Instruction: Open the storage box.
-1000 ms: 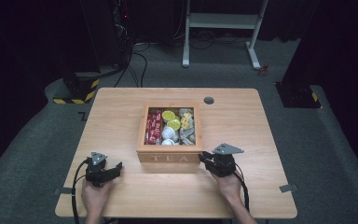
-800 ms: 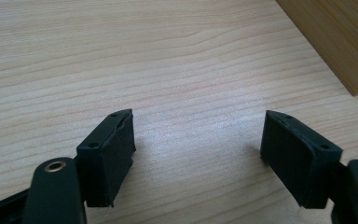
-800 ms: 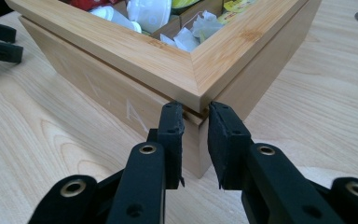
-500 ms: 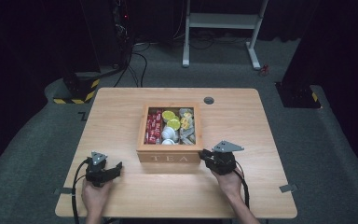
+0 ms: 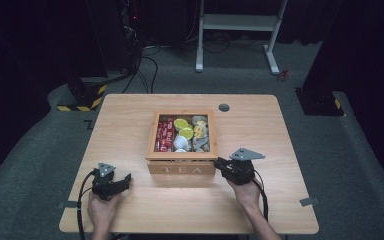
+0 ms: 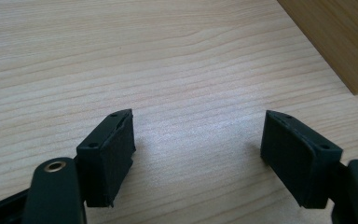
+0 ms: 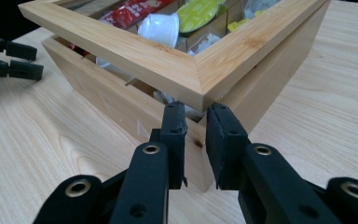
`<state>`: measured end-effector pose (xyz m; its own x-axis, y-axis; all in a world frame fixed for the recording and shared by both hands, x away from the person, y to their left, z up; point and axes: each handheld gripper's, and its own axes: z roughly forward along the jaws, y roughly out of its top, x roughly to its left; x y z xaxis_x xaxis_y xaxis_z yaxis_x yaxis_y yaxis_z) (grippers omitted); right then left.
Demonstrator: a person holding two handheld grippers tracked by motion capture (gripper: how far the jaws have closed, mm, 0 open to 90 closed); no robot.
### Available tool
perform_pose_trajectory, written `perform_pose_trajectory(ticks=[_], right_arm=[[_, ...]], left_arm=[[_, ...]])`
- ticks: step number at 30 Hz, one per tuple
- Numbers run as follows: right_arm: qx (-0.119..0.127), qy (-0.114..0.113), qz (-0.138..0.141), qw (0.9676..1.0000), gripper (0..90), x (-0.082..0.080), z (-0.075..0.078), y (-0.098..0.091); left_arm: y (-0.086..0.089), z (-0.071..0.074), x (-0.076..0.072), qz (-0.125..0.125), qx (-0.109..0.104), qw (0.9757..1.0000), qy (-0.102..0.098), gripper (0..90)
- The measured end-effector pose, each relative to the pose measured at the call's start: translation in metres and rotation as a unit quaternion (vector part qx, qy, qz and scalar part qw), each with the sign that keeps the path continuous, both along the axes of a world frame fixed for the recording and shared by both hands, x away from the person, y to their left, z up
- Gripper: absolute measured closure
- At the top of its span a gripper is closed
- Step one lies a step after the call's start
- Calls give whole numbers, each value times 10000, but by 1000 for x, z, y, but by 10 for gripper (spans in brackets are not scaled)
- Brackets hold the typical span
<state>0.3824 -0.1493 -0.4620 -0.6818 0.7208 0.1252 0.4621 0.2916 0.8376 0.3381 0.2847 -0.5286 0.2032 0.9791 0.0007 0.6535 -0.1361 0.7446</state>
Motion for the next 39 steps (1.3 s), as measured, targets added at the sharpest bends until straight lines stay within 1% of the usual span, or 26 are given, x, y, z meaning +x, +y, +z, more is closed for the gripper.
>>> perform_pose_trajectory(ticks=[9,16,17,20,21,23,25,26,29,31,32,34,37,39], right_arm=[[22,-48,38,10000,774,2,6,-1],[101,-82,39,9999,773,3,11,-2],[121,-79,42,9999,773,4,14,-2],[105,-122,62,9999,773,5,17,-2],[115,-104,51,9999,773,5,19,-2],[115,-175,51,9998,773,7,24,-2],[122,-184,49,9997,773,7,25,-2],[127,-199,47,9997,774,8,27,-2],[145,-210,46,9997,774,9,28,-2],[149,-202,56,9997,775,10,30,-2],[149,-196,58,9997,774,10,31,-2],[155,-190,66,9997,775,11,32,-2],[183,-201,52,9996,775,13,35,-2],[200,-218,45,9996,775,14,38,-1]], left_arm=[[0,0,0,0,-9,10000,-3,261],[0,0,0,-32,-29,10000,5,253],[0,0,0,-55,-15,10000,10,242],[-1,0,1,-98,-17,9999,20,230],[0,0,1,-126,-15,9999,30,221],[-1,0,1,-162,-37,9998,53,193],[-1,0,2,-236,6,9997,60,183],[-2,-1,2,-331,-18,9994,59,171],[-1,0,2,-338,-19,9994,60,174],[0,1,1,-339,-42,9994,76,207],[0,1,1,-319,-96,9994,70,207],[1,2,1,-389,-255,9989,78,218],[0,4,-1,-477,-294,9984,34,237],[-1,5,-2,-521,-394,9979,16,243]])
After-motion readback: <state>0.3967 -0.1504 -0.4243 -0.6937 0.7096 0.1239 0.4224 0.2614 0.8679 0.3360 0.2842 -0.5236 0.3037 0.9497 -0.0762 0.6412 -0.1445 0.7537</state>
